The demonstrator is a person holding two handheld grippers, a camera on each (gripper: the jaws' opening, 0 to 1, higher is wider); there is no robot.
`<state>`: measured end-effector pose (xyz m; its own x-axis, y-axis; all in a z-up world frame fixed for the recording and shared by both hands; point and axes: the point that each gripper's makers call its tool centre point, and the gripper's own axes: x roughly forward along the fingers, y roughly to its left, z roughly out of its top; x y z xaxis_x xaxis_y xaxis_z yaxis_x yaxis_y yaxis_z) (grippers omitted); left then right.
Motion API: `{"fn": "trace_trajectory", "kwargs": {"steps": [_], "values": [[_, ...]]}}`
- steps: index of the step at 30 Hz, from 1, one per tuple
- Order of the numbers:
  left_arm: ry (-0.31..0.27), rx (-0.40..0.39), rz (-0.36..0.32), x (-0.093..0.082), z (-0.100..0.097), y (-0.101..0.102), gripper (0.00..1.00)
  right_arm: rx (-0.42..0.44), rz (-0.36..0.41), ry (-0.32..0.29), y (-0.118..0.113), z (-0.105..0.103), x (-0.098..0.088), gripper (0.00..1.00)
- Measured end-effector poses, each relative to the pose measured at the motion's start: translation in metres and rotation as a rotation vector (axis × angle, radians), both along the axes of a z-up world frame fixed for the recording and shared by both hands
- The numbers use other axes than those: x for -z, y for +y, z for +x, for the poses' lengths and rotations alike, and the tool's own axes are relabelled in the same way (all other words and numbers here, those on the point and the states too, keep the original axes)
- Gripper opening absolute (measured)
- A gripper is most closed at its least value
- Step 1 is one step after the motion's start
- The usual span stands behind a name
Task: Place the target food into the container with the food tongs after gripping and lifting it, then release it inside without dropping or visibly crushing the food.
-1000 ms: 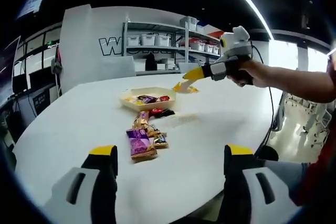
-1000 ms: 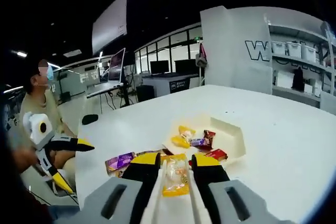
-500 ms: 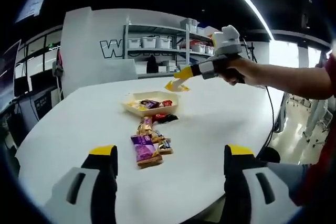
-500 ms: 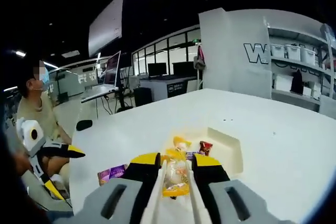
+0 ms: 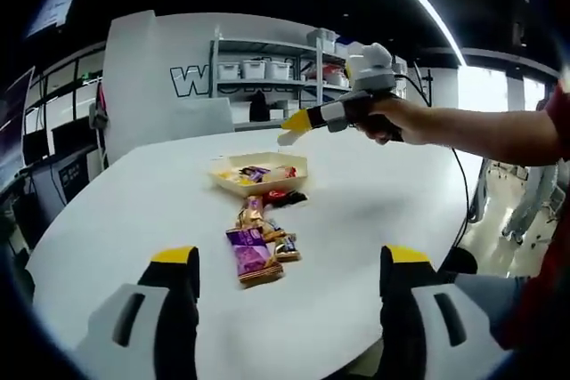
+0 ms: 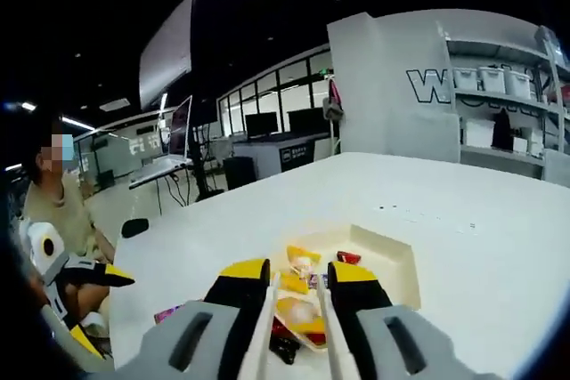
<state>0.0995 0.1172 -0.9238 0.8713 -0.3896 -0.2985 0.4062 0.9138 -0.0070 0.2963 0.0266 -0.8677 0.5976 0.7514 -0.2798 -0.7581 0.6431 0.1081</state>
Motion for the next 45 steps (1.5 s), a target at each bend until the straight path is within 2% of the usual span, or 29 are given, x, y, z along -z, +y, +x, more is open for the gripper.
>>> {"fn": "trace_trajectory", "kwargs": {"steps": [3, 5, 13, 15, 16, 17, 19, 23, 35, 40, 45], "values": [[0.0, 0.005, 0.004, -0.001, 0.0, 0.0, 0.81, 0.005, -0.003, 0.008, 0.0, 0.003, 0.004, 0.2], [0.001, 0.005, 0.007, -0.001, 0.0, 0.001, 0.81, -0.002, 0.023, 0.022, 0.001, 0.001, 0.003, 0.2], [0.007, 0.013, 0.002, 0.001, 0.002, -0.001, 0.81, -0.025, 0.049, 0.044, 0.0, -0.014, 0.007, 0.21], [0.006, 0.011, 0.0, 0.001, 0.002, -0.001, 0.8, -0.035, 0.081, 0.067, 0.0, -0.02, 0.006, 0.21], [0.006, 0.014, -0.002, 0.001, 0.001, -0.002, 0.79, -0.074, 0.137, 0.091, 0.002, -0.032, 0.001, 0.21], [0.004, 0.016, -0.006, 0.0, 0.001, -0.003, 0.79, -0.079, 0.15, 0.087, 0.002, -0.035, -0.001, 0.21], [-0.004, 0.019, -0.019, -0.002, 0.001, -0.004, 0.78, -0.103, 0.144, 0.081, 0.001, -0.048, 0.0, 0.22], [0.01, 0.028, -0.03, -0.002, 0.001, -0.008, 0.78, -0.129, 0.131, 0.087, 0.0, -0.06, 0.004, 0.22], [0.002, 0.057, -0.041, -0.01, -0.001, -0.02, 0.77, -0.16, 0.12, 0.096, -0.005, -0.079, 0.009, 0.23], [-0.001, 0.07, -0.023, -0.011, -0.001, -0.025, 0.76, -0.198, 0.112, 0.089, -0.006, -0.091, 0.014, 0.23], [0.007, 0.084, -0.044, -0.012, -0.001, -0.03, 0.74, -0.258, 0.128, 0.091, -0.005, -0.104, 0.016, 0.24]]}}
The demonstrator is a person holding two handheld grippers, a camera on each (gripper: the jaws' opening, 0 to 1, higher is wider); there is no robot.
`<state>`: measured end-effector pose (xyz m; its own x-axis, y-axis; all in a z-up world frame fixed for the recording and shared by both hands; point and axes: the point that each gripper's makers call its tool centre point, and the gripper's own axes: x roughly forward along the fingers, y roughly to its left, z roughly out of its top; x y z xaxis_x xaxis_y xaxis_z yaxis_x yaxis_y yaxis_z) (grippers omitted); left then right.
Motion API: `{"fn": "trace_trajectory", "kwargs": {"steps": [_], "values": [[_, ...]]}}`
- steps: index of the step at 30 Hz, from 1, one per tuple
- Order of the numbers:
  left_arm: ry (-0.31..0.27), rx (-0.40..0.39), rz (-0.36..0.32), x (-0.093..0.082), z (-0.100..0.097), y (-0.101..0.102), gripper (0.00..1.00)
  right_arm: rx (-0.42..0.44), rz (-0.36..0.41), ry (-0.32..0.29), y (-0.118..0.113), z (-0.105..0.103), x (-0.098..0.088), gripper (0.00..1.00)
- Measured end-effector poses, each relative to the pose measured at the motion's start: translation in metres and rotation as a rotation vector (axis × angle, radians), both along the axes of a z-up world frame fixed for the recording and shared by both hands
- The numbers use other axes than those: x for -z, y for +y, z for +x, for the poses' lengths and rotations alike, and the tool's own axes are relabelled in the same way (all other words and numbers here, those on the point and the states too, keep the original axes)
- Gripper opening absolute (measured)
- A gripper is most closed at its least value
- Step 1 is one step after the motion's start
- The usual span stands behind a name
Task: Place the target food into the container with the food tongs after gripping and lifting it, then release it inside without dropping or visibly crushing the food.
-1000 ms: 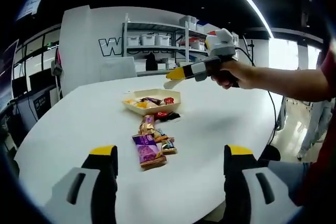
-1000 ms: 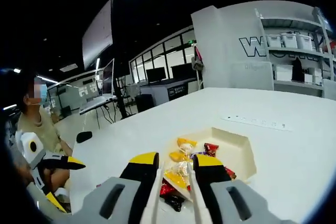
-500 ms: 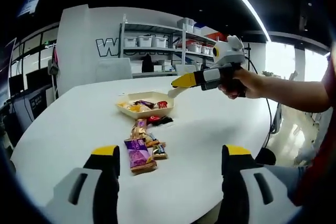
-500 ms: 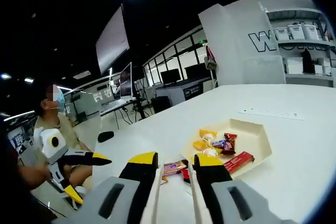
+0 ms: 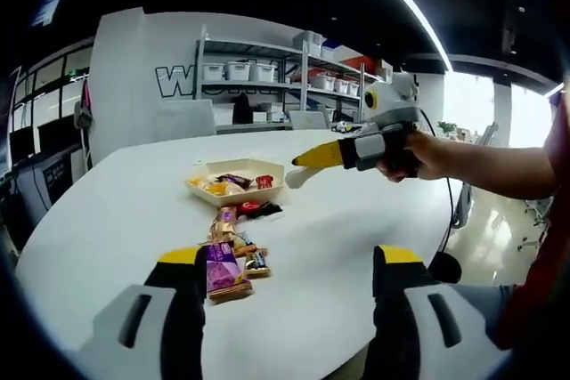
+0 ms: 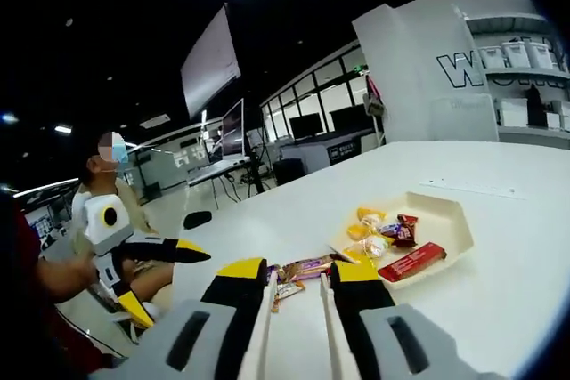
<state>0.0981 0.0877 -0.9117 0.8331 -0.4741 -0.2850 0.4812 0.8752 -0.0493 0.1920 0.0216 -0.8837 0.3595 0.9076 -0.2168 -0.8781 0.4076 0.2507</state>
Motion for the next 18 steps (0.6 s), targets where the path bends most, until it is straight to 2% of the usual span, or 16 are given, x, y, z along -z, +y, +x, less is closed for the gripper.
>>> {"fn": "trace_trajectory", "kwargs": {"steps": [4, 10, 12, 15, 18], "values": [[0.002, 0.014, -0.002, 0.001, 0.0, -0.005, 0.72, -0.028, 0.011, 0.02, 0.002, -0.007, 0.001, 0.24], [0.007, 0.049, -0.008, 0.001, -0.001, -0.015, 0.66, -0.063, 0.021, 0.0, 0.004, -0.016, 0.001, 0.24], [0.008, 0.059, -0.003, 0.001, -0.001, -0.017, 0.65, -0.075, 0.025, -0.013, 0.004, -0.019, 0.0, 0.24], [0.004, 0.063, -0.006, -0.001, 0.0, -0.018, 0.64, -0.094, 0.034, -0.065, 0.004, -0.023, -0.004, 0.24], [-0.001, 0.07, -0.017, -0.003, 0.0, -0.02, 0.61, -0.123, 0.061, -0.061, 0.004, -0.031, -0.007, 0.24]]}}
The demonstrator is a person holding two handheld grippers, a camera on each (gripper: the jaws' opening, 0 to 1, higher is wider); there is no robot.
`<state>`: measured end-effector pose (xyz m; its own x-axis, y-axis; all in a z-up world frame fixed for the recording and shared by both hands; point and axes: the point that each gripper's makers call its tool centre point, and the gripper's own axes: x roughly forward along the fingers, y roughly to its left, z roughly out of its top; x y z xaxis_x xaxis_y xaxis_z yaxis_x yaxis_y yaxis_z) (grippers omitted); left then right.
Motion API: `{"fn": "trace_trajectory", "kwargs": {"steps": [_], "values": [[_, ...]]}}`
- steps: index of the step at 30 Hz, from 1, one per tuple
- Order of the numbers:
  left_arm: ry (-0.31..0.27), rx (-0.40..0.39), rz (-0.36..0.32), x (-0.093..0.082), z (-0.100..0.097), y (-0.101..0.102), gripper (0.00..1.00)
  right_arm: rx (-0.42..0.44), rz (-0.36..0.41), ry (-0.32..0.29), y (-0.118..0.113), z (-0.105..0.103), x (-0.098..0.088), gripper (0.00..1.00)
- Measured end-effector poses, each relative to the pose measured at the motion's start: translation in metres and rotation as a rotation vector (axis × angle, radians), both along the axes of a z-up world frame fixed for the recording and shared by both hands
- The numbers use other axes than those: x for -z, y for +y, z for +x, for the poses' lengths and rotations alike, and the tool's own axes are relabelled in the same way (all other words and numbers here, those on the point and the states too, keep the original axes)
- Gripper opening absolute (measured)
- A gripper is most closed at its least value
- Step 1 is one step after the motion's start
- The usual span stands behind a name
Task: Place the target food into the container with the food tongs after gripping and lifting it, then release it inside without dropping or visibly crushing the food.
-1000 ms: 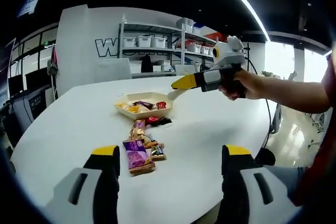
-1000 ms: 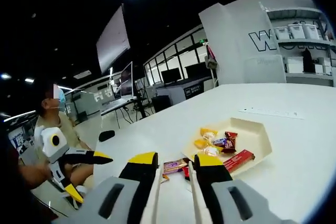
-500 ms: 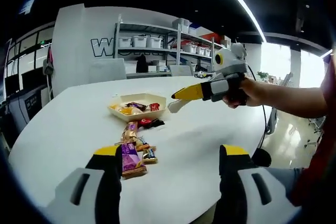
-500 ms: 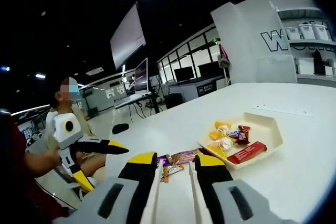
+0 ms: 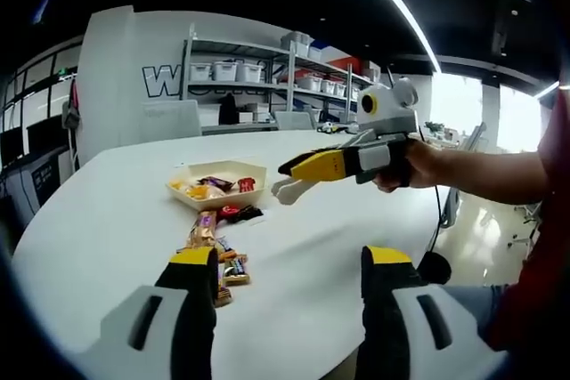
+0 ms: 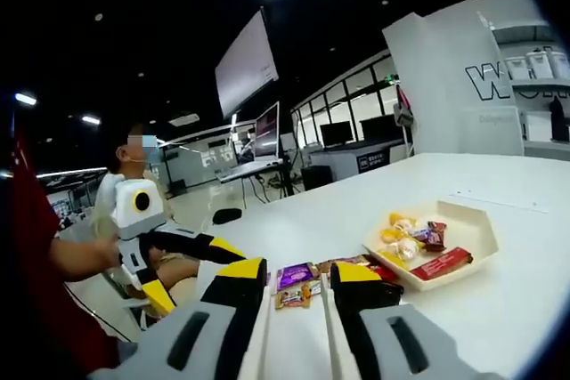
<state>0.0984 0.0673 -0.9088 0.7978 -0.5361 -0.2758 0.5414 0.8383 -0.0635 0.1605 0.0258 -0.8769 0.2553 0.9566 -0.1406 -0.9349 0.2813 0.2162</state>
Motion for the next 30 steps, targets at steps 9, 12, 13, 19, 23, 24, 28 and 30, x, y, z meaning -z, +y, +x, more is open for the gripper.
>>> {"fn": "trace_trajectory", "kwargs": {"steps": [9, 12, 13, 19, 23, 24, 28, 30], "values": [[-0.005, 0.051, -0.004, -0.003, 0.0, -0.015, 0.53, -0.098, 0.057, 0.036, -0.001, -0.024, 0.001, 0.24], [-0.004, 0.062, -0.004, -0.003, 0.001, -0.019, 0.53, -0.12, 0.059, 0.028, -0.001, -0.031, 0.002, 0.24], [-0.003, 0.064, -0.002, -0.003, 0.002, -0.02, 0.53, -0.127, 0.058, 0.028, -0.001, -0.032, 0.003, 0.24], [0.004, 0.088, -0.018, -0.006, 0.001, -0.026, 0.52, -0.164, 0.054, 0.026, 0.0, -0.041, 0.004, 0.24], [0.0, 0.1, 0.001, -0.006, 0.001, -0.028, 0.51, -0.181, 0.055, 0.027, 0.0, -0.044, 0.004, 0.24], [0.001, 0.107, -0.002, -0.007, 0.0, -0.029, 0.49, -0.182, 0.055, 0.026, -0.001, -0.044, 0.004, 0.24], [0.002, 0.136, -0.016, -0.008, -0.001, -0.034, 0.38, -0.203, 0.065, 0.042, 0.0, -0.051, 0.002, 0.24], [-0.012, 0.156, -0.018, -0.01, -0.002, -0.037, 0.27, -0.214, 0.063, 0.049, 0.001, -0.054, 0.002, 0.24]]}}
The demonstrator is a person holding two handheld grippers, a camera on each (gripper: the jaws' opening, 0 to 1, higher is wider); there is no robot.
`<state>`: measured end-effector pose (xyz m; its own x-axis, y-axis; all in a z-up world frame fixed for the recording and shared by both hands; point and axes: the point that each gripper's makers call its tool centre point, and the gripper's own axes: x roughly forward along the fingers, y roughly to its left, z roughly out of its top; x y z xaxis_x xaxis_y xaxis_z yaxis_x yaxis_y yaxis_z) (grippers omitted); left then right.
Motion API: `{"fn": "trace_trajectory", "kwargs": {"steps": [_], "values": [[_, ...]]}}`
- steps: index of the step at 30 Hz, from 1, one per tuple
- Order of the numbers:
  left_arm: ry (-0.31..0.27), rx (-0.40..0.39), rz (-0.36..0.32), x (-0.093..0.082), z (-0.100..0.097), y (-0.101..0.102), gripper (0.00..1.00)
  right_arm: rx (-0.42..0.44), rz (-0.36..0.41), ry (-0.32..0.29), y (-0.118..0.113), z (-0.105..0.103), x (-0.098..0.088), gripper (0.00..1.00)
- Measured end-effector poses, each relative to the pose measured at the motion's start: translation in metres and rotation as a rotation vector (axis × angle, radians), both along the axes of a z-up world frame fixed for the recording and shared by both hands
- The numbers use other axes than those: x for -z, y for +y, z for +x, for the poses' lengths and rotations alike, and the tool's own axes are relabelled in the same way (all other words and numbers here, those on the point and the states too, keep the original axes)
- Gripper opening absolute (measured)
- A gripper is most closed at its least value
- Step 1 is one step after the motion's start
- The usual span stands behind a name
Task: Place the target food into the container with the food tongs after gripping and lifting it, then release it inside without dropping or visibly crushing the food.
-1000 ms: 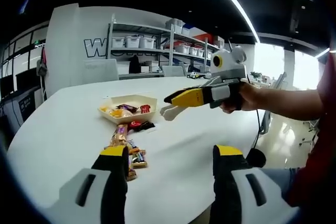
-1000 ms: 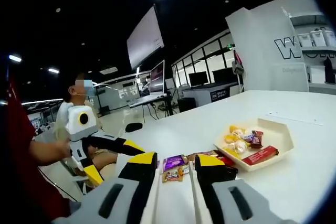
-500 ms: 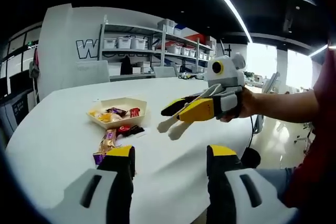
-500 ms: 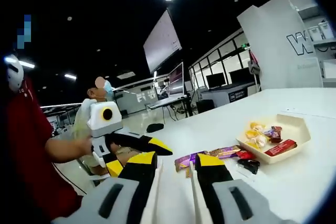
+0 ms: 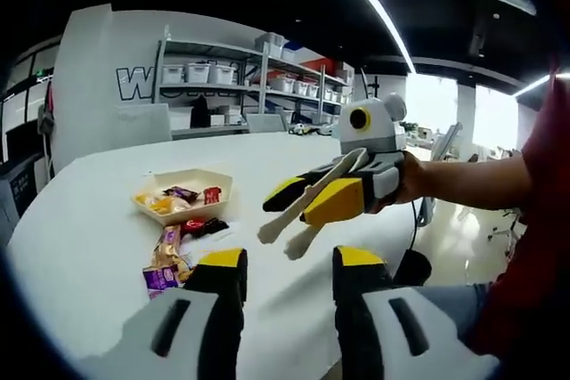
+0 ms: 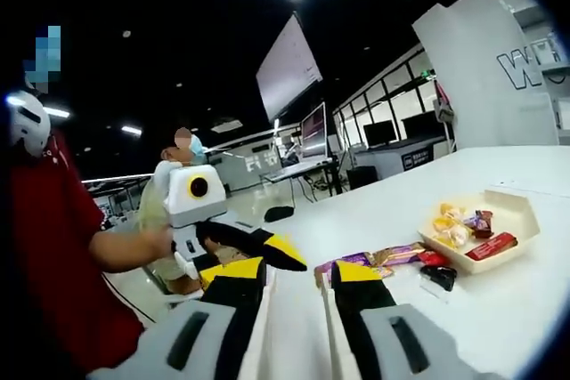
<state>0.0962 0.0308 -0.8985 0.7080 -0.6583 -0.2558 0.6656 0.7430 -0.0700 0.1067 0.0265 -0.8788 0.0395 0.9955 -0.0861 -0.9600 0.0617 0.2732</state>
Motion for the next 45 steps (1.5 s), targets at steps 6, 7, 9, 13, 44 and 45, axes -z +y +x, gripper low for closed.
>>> {"fn": "trace_trajectory", "kwargs": {"steps": [6, 7, 9, 13, 44, 45], "values": [[-0.006, 0.06, -0.028, -0.005, -0.007, -0.009, 0.11, -0.04, 0.024, -0.007, 0.002, -0.011, -0.007, 0.24], [0.008, 0.079, -0.054, -0.006, -0.01, -0.012, 0.11, -0.049, 0.023, -0.023, 0.003, -0.014, -0.007, 0.24], [0.032, 0.089, -0.074, -0.004, -0.013, -0.014, 0.12, -0.068, 0.018, -0.016, 0.004, -0.018, -0.005, 0.24], [0.046, 0.098, -0.071, -0.002, -0.016, -0.015, 0.13, -0.08, 0.001, -0.014, 0.005, -0.021, 0.0, 0.24], [-0.043, 0.271, -0.41, -0.044, -0.037, -0.029, 0.01, -0.088, 0.161, 0.256, 0.007, -0.026, -0.038, 0.32], [-0.042, 0.271, -0.416, -0.044, -0.037, -0.027, 0.01, -0.097, 0.168, 0.273, 0.007, -0.028, -0.039, 0.3]]}}
